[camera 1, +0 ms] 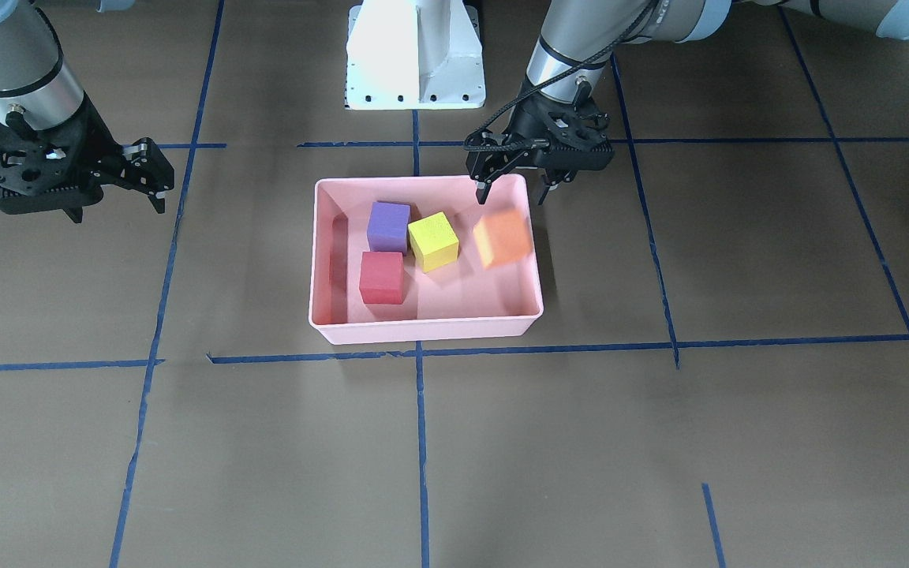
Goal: Place blocks into pink bin with both arms
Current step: 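Carry the orange cube into the pink bin and release it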
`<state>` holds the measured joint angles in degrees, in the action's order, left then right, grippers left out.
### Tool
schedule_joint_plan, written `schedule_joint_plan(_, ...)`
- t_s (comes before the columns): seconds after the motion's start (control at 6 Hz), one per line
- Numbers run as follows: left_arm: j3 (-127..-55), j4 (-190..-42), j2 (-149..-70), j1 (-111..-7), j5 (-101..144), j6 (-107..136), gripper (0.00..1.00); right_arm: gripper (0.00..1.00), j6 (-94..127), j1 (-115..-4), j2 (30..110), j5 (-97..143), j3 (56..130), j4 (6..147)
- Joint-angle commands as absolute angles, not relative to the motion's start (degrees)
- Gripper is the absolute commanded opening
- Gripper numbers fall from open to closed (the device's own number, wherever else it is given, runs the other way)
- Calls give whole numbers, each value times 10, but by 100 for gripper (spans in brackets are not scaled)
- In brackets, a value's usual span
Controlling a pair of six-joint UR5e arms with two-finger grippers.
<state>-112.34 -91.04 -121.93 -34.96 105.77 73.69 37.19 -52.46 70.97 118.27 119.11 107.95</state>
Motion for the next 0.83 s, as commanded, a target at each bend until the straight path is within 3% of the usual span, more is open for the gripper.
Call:
schedule_joint_plan(0.0, -1153, -859, -1193, -367, 1063, 603, 100, 100, 306, -538, 751, 1183, 1194, 1079)
schedule_joint_plan(0.33, -1151, -867, -1128, -446, 1138, 437, 100, 100, 176, -619, 806, 1223, 1194, 1079)
schedule_joint_plan(0.67, -1141, -867, -1026, -606, 1248, 175, 100, 100, -45, -756, 905, 1279, 1189, 1081)
